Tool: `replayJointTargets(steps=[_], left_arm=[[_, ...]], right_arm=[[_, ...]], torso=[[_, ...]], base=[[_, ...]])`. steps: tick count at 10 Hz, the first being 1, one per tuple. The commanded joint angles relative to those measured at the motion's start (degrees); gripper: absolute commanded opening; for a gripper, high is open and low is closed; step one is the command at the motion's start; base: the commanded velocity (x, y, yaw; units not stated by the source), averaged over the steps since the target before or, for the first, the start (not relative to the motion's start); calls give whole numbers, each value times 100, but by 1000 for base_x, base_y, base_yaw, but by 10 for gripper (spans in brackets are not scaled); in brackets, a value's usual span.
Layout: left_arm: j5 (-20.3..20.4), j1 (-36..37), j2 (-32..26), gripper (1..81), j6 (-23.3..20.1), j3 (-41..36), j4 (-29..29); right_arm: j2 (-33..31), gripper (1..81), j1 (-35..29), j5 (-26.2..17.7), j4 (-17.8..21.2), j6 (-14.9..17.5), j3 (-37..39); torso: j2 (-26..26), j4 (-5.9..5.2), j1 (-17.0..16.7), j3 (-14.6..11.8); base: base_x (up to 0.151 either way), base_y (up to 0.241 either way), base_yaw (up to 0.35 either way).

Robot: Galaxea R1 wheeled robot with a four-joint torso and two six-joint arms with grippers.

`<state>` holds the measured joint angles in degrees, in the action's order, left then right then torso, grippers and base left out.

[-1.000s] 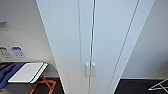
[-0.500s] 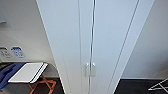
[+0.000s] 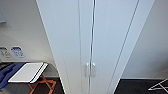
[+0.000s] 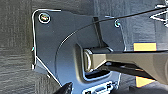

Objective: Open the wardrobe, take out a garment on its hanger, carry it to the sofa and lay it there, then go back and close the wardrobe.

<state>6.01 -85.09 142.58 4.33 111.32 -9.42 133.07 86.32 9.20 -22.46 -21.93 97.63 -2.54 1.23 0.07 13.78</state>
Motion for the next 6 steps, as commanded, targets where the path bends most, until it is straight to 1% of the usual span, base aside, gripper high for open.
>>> replayJointTargets(steps=[1,3,4,5,6], left_arm=[[-276,908,-1387,811,-38,-1645,-60],[-293,1497,-2063,811,-55,-2506,-86],[-293,1770,-2302,811,-54,-2834,-269],[-285,2051,-2531,811,-46,-3158,-480],[-346,2394,-2699,811,-46,-3398,-569]], right_arm=[[-1297,811,-1031,11,-84,-5,-1640],[-1639,811,-1707,2,-127,23,-2273],[-1789,811,-2103,-59,-258,-4,-2625],[-2009,811,-2454,-76,-303,-4,-3038],[-2133,811,-2824,-121,-303,-4,-3313]], torso=[[0,0,0,0],[0,0,2,0],[0,0,2,2],[2,0,4,2],[2,0,4,2]], base=[[0,0,0],[0,0,0],[0,0,0],[0,0,0],[0,0,0]])
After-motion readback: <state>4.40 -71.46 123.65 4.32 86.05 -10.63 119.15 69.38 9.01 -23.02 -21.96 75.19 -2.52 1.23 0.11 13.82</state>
